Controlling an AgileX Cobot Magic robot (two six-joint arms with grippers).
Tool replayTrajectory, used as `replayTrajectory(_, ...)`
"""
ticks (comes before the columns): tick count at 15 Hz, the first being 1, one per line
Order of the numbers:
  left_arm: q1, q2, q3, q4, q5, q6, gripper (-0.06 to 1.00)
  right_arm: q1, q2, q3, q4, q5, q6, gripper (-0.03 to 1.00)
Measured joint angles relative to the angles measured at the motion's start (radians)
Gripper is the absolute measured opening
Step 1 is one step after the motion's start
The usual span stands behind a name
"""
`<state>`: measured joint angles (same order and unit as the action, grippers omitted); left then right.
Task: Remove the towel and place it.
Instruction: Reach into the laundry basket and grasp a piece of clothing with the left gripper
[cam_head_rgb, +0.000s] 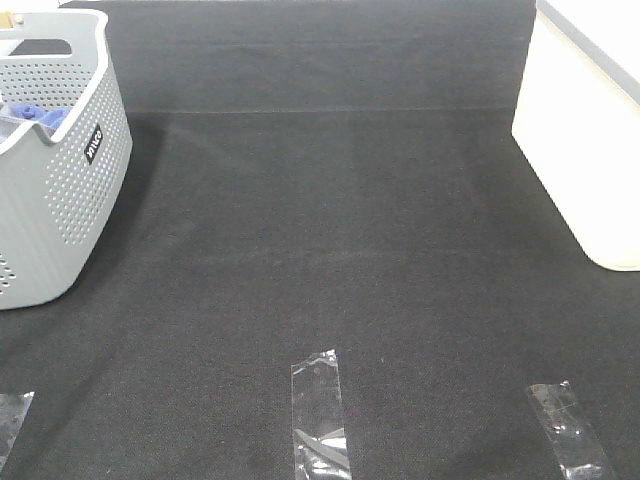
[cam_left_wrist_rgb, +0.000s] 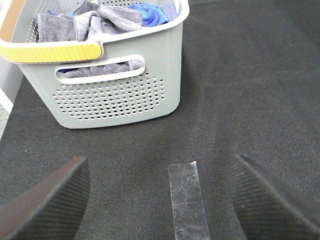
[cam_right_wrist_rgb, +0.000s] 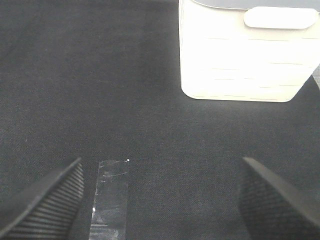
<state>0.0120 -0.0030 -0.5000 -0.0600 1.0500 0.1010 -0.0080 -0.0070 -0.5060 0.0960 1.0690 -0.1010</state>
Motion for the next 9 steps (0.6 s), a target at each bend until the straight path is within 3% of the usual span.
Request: replayTrajectory(9, 0.000, 0.000, 0.000, 0.000, 0.000, 0.000, 0.74, 0.000, 0.000, 0.000, 0.000, 0.000, 0.000, 0.78)
